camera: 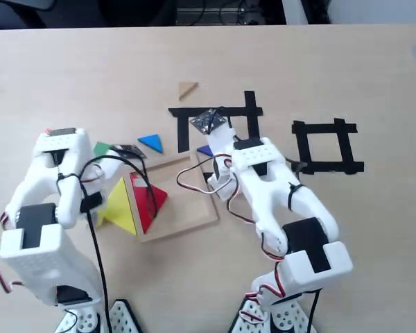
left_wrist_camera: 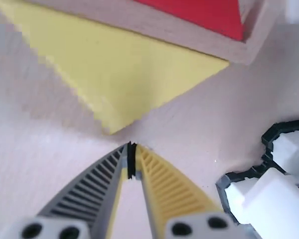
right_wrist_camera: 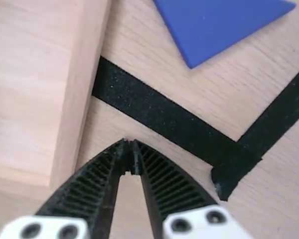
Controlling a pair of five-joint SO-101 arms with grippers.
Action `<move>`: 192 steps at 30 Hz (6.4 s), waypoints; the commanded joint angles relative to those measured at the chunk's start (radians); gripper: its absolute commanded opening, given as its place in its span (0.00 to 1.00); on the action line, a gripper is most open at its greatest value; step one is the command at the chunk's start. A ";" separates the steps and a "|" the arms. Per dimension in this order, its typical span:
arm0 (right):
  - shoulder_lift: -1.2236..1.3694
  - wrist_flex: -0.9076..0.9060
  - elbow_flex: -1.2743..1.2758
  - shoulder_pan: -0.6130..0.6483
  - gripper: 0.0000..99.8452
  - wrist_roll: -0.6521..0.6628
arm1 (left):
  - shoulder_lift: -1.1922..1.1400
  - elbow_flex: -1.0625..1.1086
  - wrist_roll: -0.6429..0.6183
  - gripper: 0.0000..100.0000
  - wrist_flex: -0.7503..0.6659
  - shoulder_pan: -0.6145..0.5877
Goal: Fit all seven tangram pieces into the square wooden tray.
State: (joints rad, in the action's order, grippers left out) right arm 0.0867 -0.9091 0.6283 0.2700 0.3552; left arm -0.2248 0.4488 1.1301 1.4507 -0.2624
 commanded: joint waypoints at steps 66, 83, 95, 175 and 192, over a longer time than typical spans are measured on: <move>-0.004 -0.002 -0.041 0.008 0.01 0.011 | 0.199 0.179 0.410 0.15 -0.443 0.062; -0.002 -0.002 -0.041 0.008 0.01 0.011 | 0.196 0.228 0.404 0.15 -0.437 0.094; -0.002 -0.002 -0.041 0.012 0.01 0.011 | 0.209 0.222 0.239 0.06 -0.439 0.177; -0.002 0.014 -0.031 0.038 0.01 0.011 | 0.295 0.272 -0.169 0.07 -0.772 0.179; -0.002 0.009 -0.031 0.038 0.01 0.011 | 0.299 0.275 0.175 0.07 -0.453 -0.036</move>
State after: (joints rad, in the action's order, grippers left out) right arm 0.0898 -0.9106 0.6283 0.2931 0.3598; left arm 0.0606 0.7618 1.1945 0.9076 -0.2209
